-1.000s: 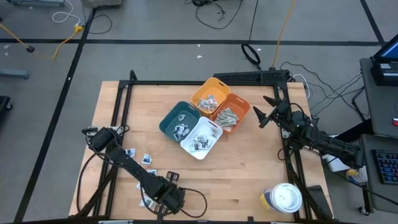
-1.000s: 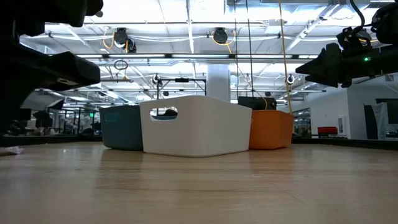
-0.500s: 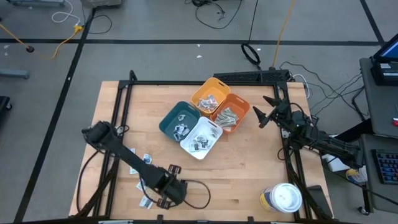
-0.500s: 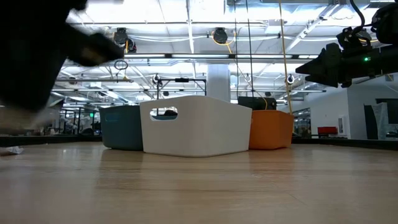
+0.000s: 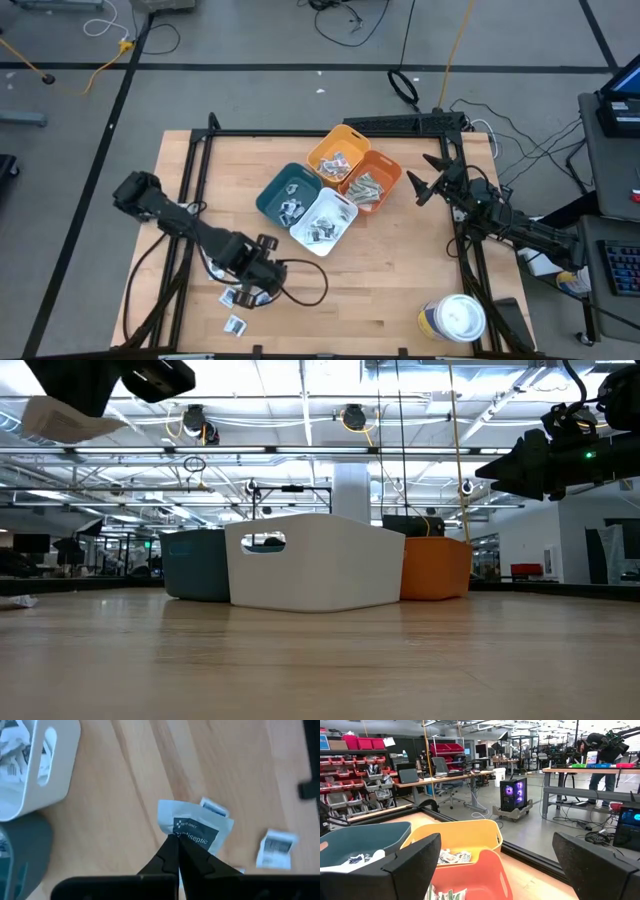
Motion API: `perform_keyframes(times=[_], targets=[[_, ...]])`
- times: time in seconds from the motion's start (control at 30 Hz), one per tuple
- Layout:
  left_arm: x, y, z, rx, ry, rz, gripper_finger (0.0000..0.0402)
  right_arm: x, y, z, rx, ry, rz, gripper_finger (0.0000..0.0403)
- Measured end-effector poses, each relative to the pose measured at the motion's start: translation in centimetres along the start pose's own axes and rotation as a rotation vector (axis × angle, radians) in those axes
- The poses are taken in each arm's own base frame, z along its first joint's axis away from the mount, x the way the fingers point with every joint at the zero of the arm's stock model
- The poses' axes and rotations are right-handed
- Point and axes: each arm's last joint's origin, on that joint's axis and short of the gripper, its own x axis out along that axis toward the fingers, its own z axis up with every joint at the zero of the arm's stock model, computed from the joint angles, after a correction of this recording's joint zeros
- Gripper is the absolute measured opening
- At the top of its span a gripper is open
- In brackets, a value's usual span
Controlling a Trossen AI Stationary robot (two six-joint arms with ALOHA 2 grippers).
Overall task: Pick & Place First Aid Supplies
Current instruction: Put the black towelette pack into the white bin
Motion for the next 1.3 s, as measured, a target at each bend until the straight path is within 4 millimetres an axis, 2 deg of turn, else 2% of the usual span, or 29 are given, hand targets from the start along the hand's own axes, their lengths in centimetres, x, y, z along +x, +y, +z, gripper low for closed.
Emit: perform_keyframes(times=[0.07,0.17,0.53,0.73,1.0,1.17,1.3], targets=[[-0.2,0.5,-0.3,0.022,0.026,-0.004,0.0001,0.0,0.0,0.0,0.000,0.000,-0.001,0.0377],[-0.2,2.5,-0.1,0.015,0.032,-0.008,0.0000,0.0,0.0,0.0,0.000,0.000,0.000,0.0377],[-1.0,13.2,0.6,-0.050,0.000,0.072,0.0000,0.0,0.0,0.0,0.000,0.001,0.000,0.0377],[-1.6,17.8,1.6,-0.089,-0.026,0.116,0.0000,0.0,0.0,0.0,0.000,0.001,0.000,0.0377],[-0.1,20.8,4.9,-0.111,-0.032,0.128,0.0000,0.0,0.0,0.0,0.000,0.000,0.000,0.0377],[2.3,21.8,6.9,-0.105,-0.008,0.109,0.0000,0.0,0.0,0.0,0.000,0.000,0.000,0.0377],[4.3,21.9,7.5,-0.127,0.017,0.064,0.0002,0.0,0.0,0.0,0.000,0.000,0.000,0.0377]])
